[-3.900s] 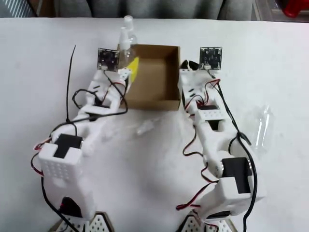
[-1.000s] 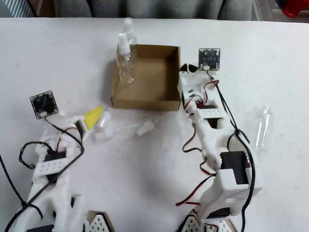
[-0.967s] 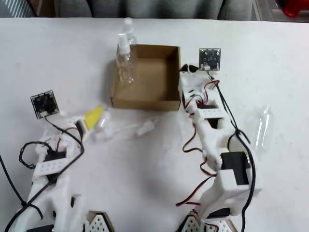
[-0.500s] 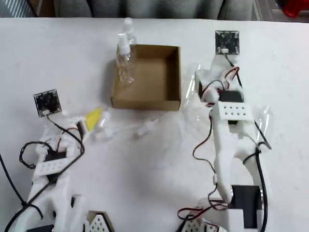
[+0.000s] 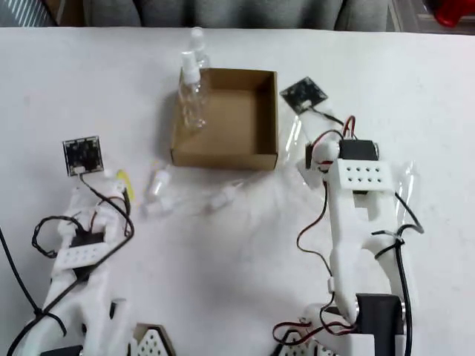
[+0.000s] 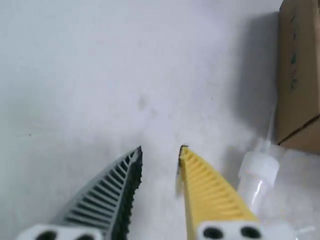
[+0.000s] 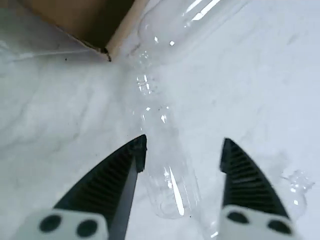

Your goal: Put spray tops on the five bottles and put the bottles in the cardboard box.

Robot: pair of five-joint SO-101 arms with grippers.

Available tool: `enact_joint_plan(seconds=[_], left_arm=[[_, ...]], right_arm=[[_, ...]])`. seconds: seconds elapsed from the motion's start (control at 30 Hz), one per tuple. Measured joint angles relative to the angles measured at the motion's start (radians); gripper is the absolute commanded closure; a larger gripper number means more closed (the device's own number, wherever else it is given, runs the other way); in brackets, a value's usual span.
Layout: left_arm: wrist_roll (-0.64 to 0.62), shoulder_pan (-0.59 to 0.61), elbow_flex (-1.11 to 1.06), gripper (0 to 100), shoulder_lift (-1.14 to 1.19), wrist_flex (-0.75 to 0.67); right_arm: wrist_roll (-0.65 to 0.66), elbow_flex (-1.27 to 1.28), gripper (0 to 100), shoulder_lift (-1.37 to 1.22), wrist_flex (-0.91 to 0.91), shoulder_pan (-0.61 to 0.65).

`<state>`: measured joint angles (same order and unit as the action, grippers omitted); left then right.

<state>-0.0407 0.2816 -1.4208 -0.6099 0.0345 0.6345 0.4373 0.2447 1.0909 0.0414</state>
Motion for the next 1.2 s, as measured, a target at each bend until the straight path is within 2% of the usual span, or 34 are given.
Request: enact_joint_plan(seconds=[0.13, 0.27, 0.57, 0.7, 0.87, 1.1, 1.2], left_arm=[[0.0, -0.003, 0.0, 88, 0.0, 0.0], [0.003, -0.003, 0.0, 88, 0.0, 0.0], [0.003, -0.003, 0.0, 88, 0.0, 0.0], [0.003, -0.003, 0.0, 88, 0.0, 0.0], [0.003, -0.003, 0.0, 88, 0.0, 0.0], [0.003, -0.003, 0.0, 88, 0.0, 0.0], [0.003, -0.003, 0.0, 88, 0.0, 0.0]], right_arm=[[0.112, -0.003, 67.3, -0.028, 0.008, 0.0], [0.193, -0.009, 63.9, -0.173, 0.008, 0.0], [0.209, -0.153, 63.6, -0.446, 0.008, 0.0], [0.209, -0.183, 63.6, -0.457, 0.014, -0.002], [0.207, -0.25, 63.6, -0.417, 0.15, -0.005], [0.028, -0.423, 64.3, -0.342, 0.397, -0.005], [-0.058, -0.482, 73.2, -0.339, 0.439, -0.005]])
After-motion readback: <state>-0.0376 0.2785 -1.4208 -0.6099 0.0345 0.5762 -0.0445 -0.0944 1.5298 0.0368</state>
